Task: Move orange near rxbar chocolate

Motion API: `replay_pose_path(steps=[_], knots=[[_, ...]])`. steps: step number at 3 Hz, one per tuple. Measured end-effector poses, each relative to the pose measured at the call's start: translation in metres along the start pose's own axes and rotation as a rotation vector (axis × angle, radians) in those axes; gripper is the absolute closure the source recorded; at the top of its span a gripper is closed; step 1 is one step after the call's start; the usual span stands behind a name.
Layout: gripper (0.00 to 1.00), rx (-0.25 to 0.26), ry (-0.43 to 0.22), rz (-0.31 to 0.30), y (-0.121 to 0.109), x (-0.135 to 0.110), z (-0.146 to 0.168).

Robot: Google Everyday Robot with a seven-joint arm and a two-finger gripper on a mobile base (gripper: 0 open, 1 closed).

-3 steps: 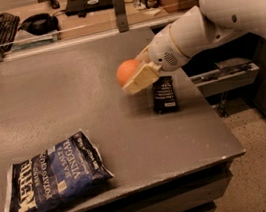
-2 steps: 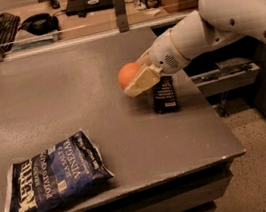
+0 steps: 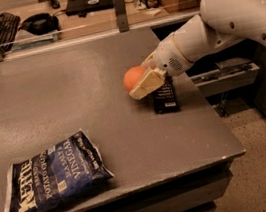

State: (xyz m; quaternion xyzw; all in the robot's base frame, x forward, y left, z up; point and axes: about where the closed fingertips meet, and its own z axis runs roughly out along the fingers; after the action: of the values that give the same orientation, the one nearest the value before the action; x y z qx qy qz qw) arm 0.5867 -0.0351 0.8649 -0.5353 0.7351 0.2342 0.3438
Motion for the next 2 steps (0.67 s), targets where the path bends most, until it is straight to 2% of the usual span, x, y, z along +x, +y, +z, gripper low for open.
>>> replay_pose_path(steps=[2], knots=[[0.12, -0.008, 0.0, 0.004, -0.0021, 0.0063, 0.0039]])
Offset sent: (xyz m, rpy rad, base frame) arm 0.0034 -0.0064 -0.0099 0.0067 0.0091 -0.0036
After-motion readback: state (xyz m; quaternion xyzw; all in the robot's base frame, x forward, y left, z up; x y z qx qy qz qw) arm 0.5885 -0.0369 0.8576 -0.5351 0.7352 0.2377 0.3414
